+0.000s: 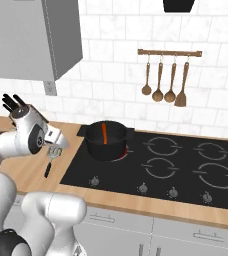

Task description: Put the carrot and tomato in the pot. Retrieve the spatula and lightly stir the vegetables in the pot.

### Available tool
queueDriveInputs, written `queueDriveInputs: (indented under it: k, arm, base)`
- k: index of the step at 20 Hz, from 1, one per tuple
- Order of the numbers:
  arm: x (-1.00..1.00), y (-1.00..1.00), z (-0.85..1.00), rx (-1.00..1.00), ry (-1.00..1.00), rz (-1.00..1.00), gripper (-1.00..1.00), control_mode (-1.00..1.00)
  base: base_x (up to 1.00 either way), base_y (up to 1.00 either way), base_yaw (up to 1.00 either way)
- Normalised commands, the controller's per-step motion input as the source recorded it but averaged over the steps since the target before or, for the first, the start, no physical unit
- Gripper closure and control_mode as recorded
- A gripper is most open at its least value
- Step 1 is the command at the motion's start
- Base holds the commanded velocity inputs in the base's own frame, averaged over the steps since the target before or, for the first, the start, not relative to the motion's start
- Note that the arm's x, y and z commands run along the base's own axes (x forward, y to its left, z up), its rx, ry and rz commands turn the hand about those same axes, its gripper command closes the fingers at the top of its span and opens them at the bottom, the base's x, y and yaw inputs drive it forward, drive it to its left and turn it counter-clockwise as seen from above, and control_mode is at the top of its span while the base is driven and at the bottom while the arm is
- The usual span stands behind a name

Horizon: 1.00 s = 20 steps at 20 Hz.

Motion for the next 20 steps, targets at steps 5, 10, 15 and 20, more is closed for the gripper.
queueDriveInputs:
  k: [5, 10, 15, 20]
  arm:
    - [-0.01, 0.38, -0.40, 0.00, 0.13, 0.02, -1.00, -1.00]
    - [0.00, 0.15, -0.55, 0.01, 0.19, 0.00, -1.00, -1.00]
    - [0.00, 0.22, -0.54, 0.00, 0.17, 0.00, -1.00, -1.00]
    - [0.00, 0.17, -0.42, 0.00, 0.10, 0.00, -1.00, -1.00]
  base:
    - [0.00, 0.00, 0.00]
    - [0.00, 0.00, 0.00]
    - [0.00, 0.00, 0.00]
    - [0.00, 0.00, 0.00]
